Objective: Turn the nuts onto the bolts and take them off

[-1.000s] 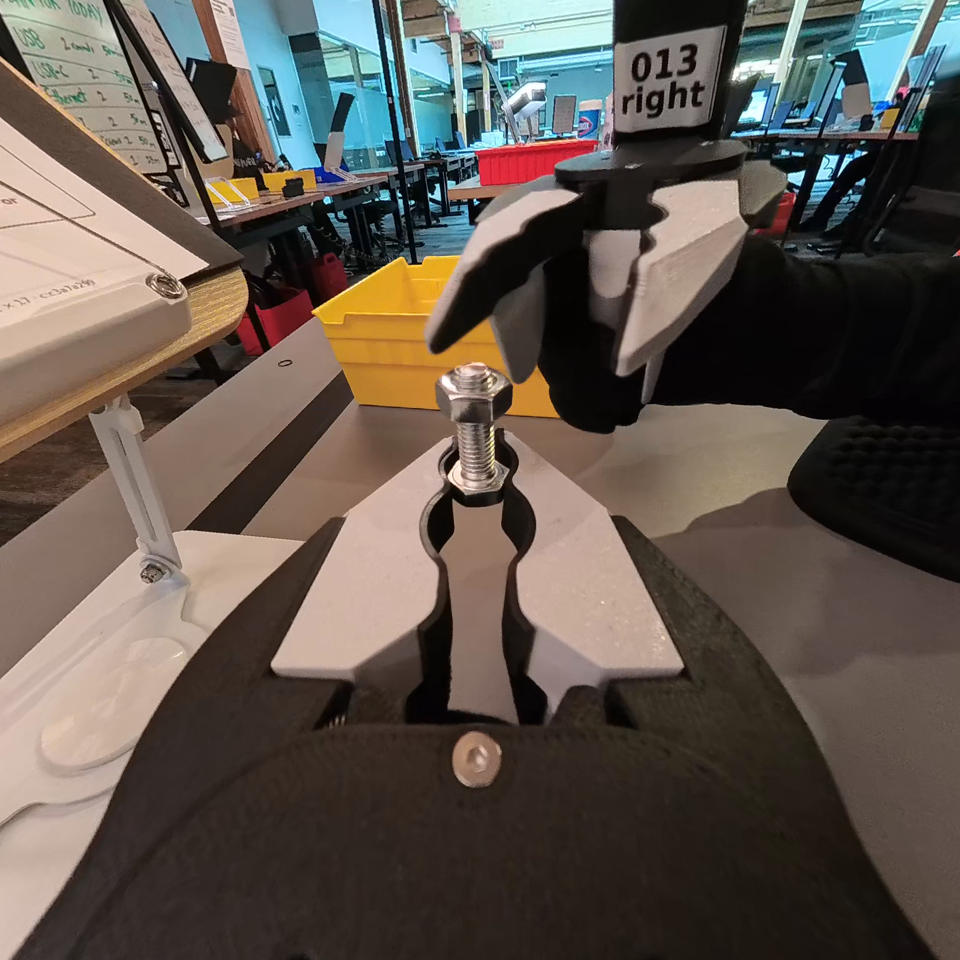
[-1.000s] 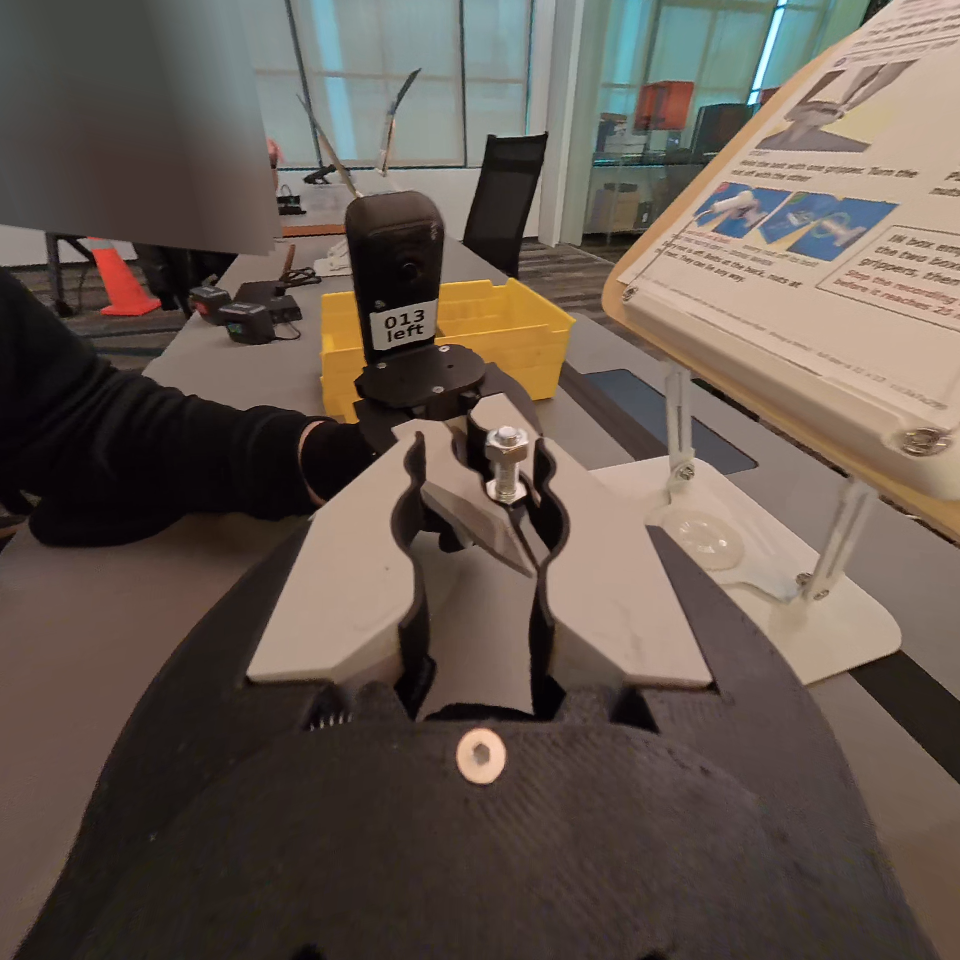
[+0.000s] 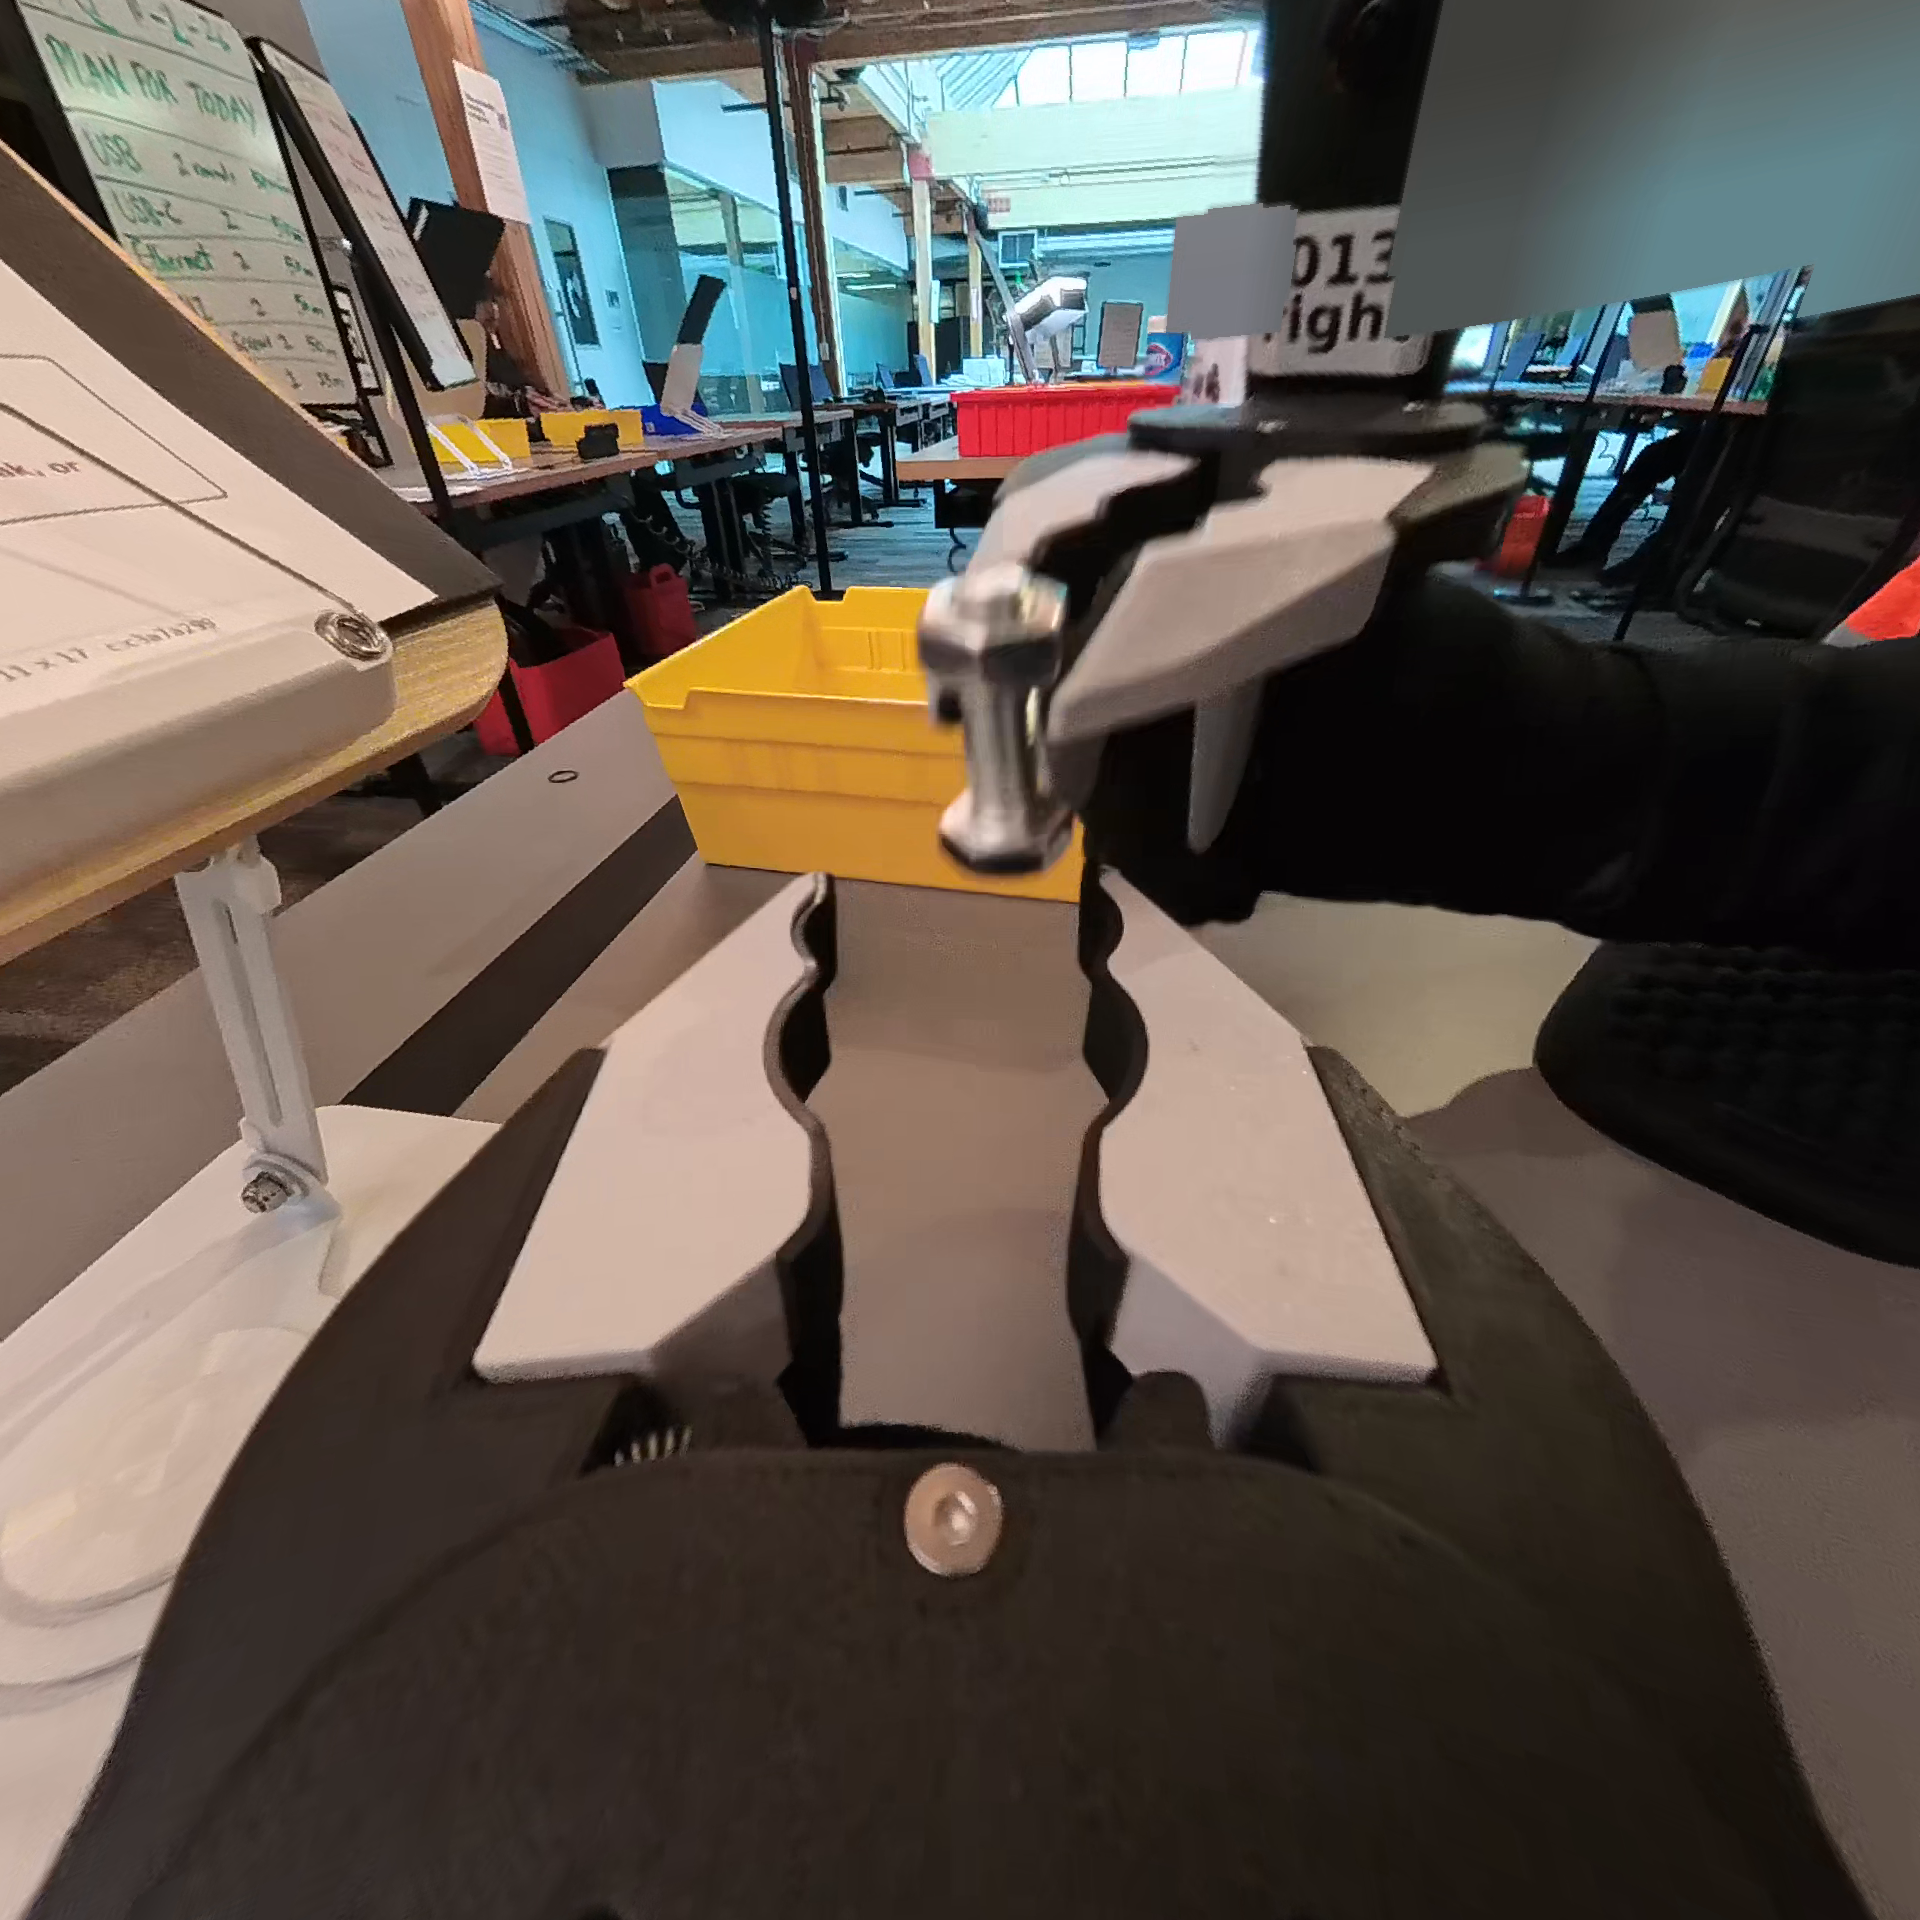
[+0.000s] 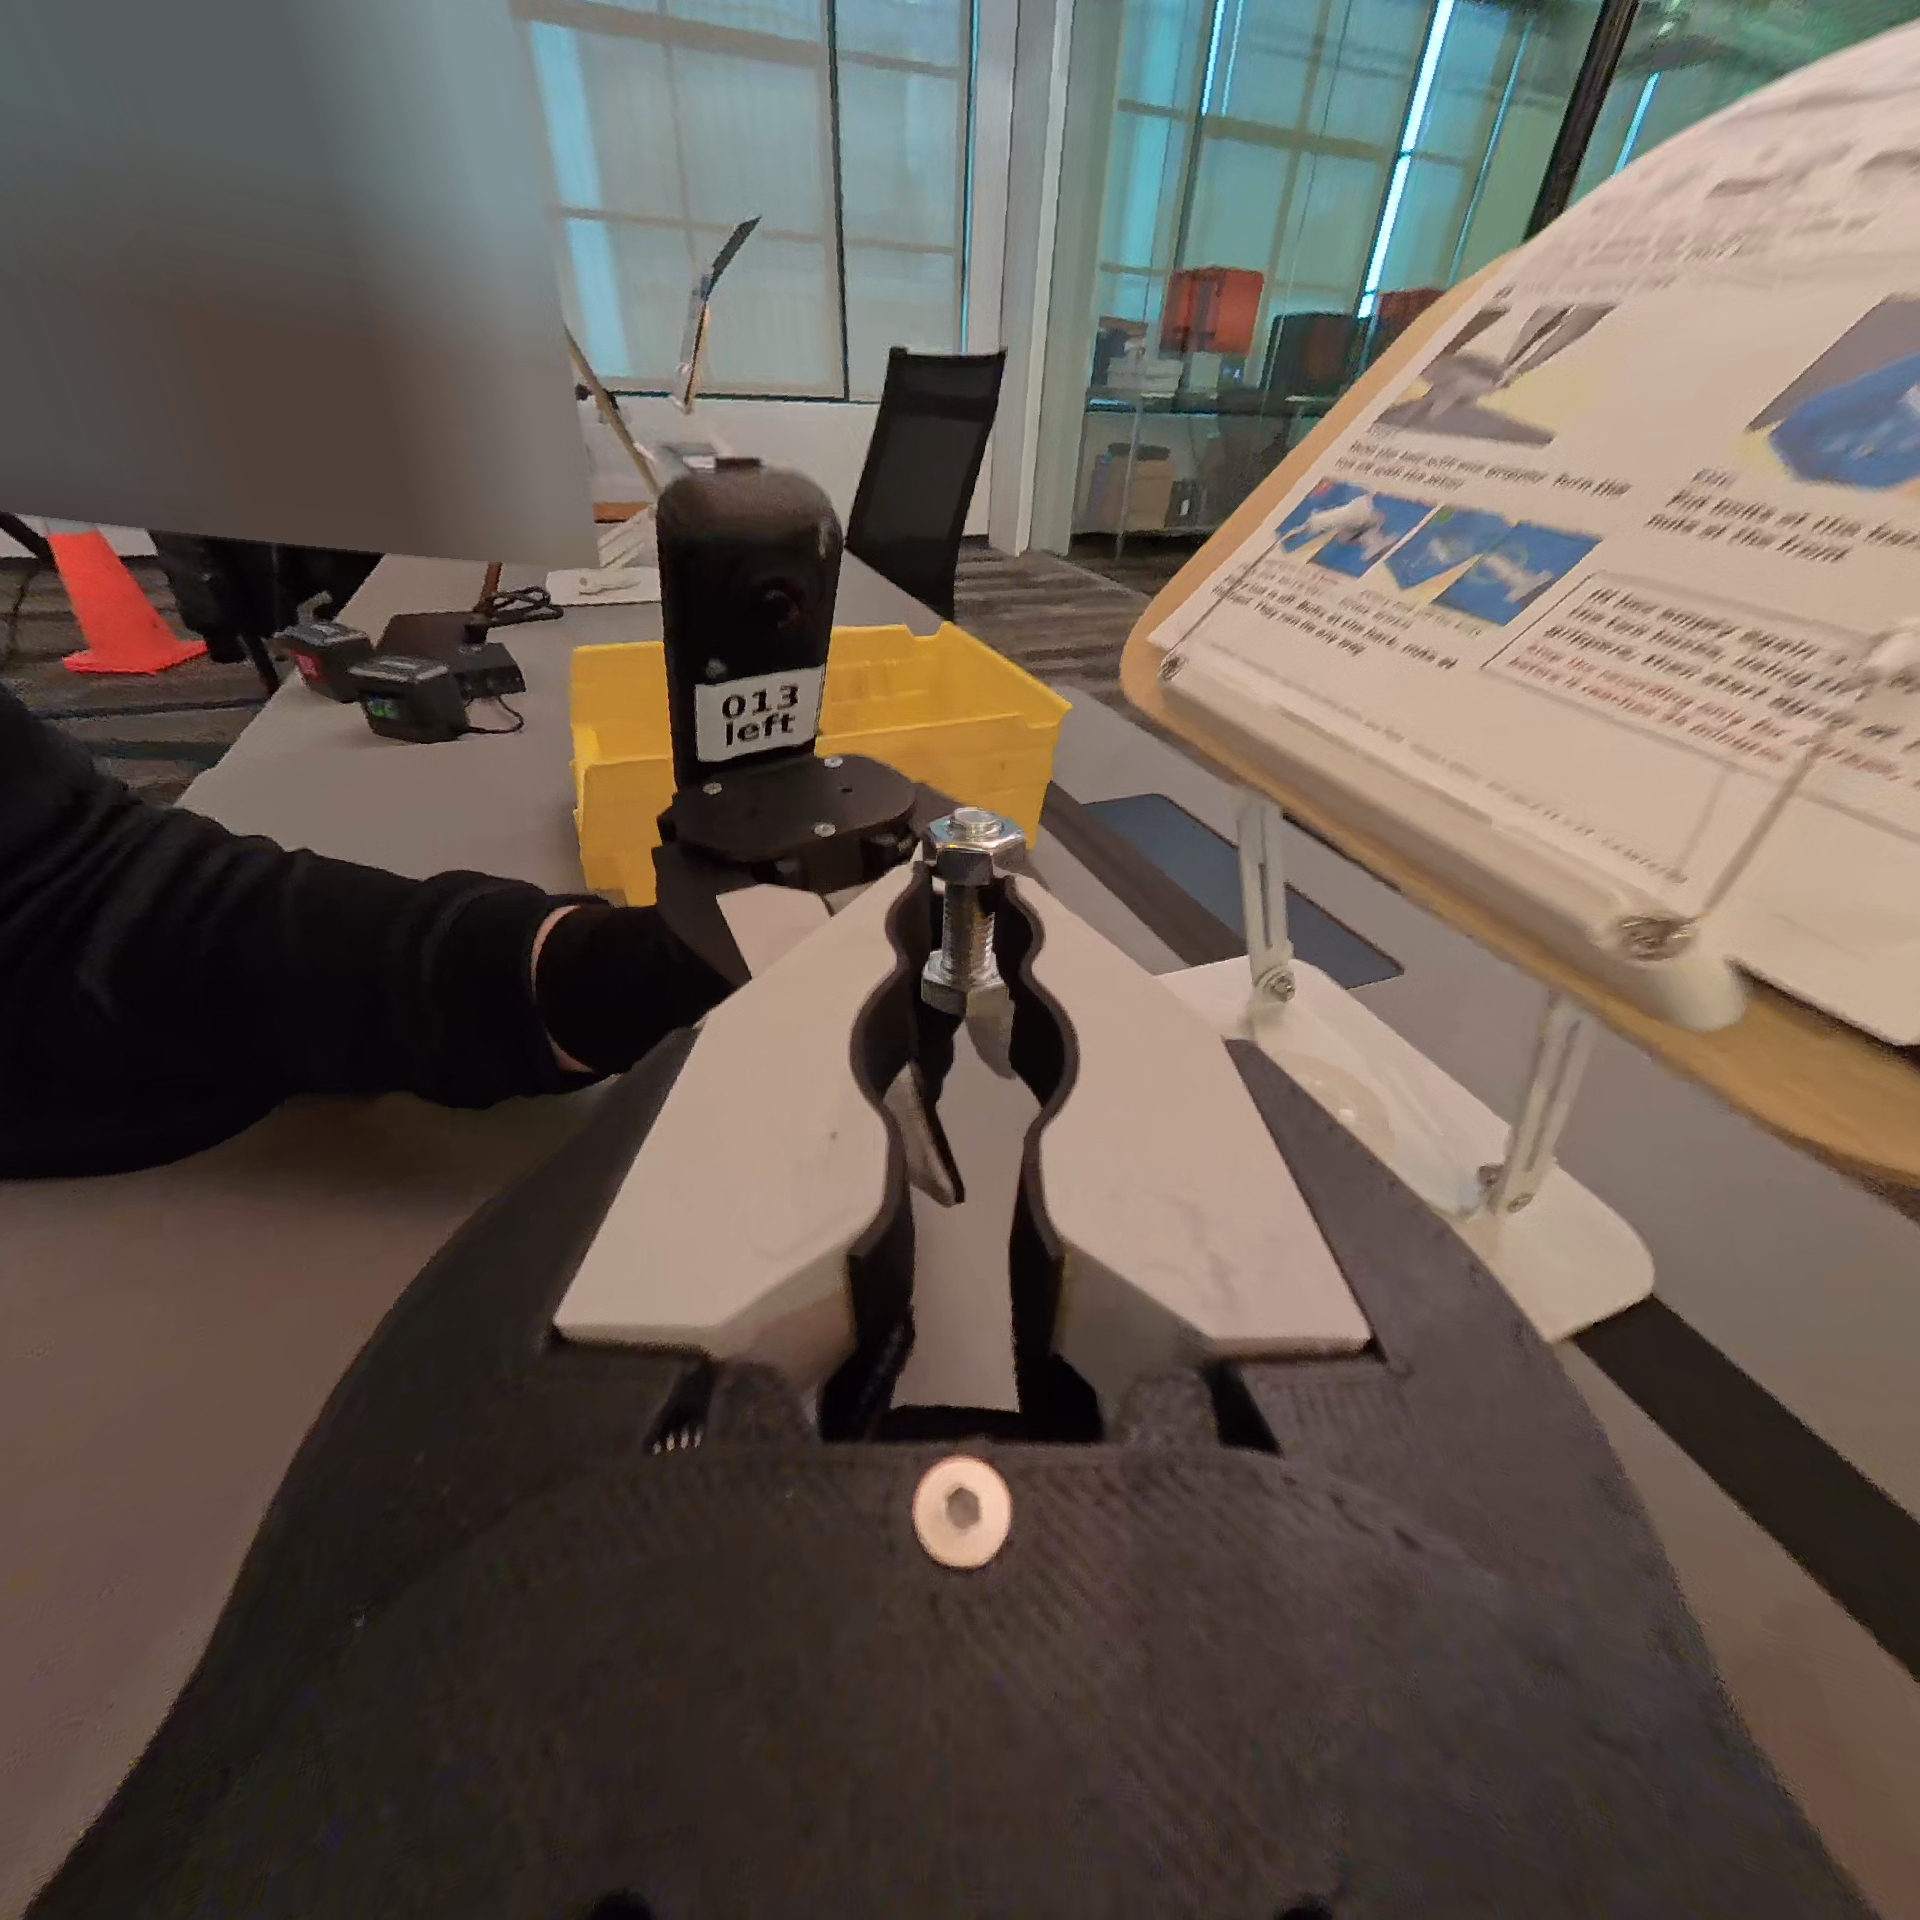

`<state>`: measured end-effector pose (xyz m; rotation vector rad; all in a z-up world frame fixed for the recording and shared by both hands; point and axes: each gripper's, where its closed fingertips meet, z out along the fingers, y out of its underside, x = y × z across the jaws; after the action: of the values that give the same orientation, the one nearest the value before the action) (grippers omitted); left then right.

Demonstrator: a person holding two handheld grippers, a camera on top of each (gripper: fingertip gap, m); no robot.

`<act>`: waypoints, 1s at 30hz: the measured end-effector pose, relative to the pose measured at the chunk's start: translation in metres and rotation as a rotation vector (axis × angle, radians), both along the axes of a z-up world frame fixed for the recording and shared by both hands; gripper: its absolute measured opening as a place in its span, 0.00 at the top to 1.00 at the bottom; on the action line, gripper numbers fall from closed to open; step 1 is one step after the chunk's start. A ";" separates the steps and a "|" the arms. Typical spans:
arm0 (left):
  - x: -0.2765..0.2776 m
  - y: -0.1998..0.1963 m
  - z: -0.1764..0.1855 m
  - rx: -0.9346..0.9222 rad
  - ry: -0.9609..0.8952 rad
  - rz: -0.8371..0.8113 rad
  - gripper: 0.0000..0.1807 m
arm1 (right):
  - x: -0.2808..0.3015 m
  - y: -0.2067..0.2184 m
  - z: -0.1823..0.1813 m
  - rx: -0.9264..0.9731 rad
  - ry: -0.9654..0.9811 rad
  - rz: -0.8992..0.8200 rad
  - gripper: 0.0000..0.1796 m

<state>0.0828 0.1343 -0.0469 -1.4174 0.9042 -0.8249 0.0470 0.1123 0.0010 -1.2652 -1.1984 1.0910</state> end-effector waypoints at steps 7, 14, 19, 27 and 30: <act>-0.005 0.003 -0.006 -0.003 0.021 0.007 0.93 | 0.105 0.056 0.042 0.068 -0.107 -0.347 0.96; -0.002 0.002 -0.010 -0.019 0.042 -0.002 0.96 | 0.254 0.114 -0.008 -0.124 -0.385 -0.718 0.96; -0.001 0.004 -0.014 -0.025 0.051 0.003 0.96 | 0.312 0.132 -0.096 -0.327 -0.683 -0.833 0.96; -0.003 0.006 -0.019 -0.040 0.063 0.007 0.96 | 0.339 0.143 -0.173 -0.533 -0.892 -0.879 0.96; -0.003 0.007 -0.021 -0.043 0.068 0.006 0.96 | 0.340 0.147 -0.177 -0.531 -0.923 -0.885 0.96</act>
<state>0.0798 0.1411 -0.0681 -1.4929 0.9381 -0.8001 0.3871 0.2594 -0.1760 -2.5402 -0.7600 0.1010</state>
